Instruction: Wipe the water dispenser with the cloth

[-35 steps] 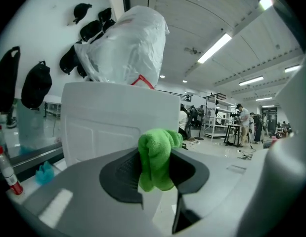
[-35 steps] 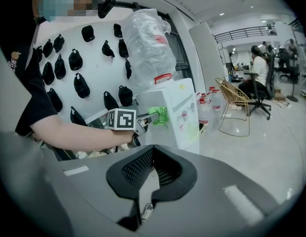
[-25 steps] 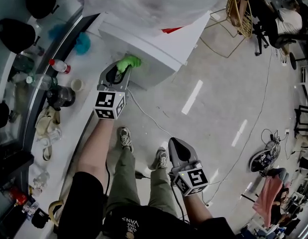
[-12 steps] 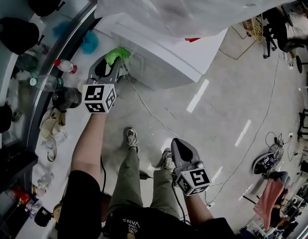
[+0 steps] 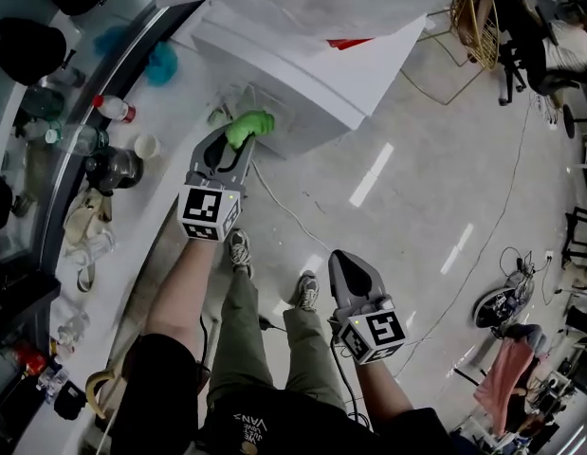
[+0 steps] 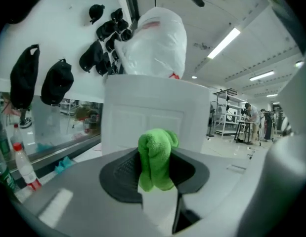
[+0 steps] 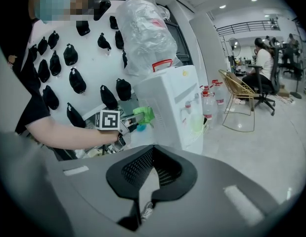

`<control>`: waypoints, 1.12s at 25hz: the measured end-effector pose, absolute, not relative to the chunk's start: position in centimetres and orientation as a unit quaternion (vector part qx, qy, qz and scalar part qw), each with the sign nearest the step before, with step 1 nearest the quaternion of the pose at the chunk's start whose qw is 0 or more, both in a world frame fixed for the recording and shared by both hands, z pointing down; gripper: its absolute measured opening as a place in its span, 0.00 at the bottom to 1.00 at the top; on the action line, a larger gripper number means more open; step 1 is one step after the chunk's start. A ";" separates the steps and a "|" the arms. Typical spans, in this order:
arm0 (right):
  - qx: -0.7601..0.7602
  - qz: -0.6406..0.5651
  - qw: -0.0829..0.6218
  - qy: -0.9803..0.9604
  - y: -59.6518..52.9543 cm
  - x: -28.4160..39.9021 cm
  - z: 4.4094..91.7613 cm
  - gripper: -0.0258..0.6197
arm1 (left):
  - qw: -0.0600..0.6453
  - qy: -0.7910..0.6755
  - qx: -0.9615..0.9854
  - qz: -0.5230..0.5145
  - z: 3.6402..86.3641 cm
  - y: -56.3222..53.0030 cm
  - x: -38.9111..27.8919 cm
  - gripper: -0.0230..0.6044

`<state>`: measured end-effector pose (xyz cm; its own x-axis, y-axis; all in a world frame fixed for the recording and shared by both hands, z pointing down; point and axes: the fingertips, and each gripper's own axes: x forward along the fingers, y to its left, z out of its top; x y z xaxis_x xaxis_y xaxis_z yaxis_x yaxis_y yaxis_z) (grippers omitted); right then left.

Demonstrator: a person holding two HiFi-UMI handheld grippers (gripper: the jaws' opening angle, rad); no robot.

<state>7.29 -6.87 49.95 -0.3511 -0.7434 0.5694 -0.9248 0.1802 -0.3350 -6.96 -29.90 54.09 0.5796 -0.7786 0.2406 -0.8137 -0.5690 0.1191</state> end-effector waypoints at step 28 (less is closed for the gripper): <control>0.523 0.351 0.142 -0.764 -3.5 7.1 55.7 0.05 | 0.094 -0.460 0.881 0.058 58.2 -32.2 -3.5 0.25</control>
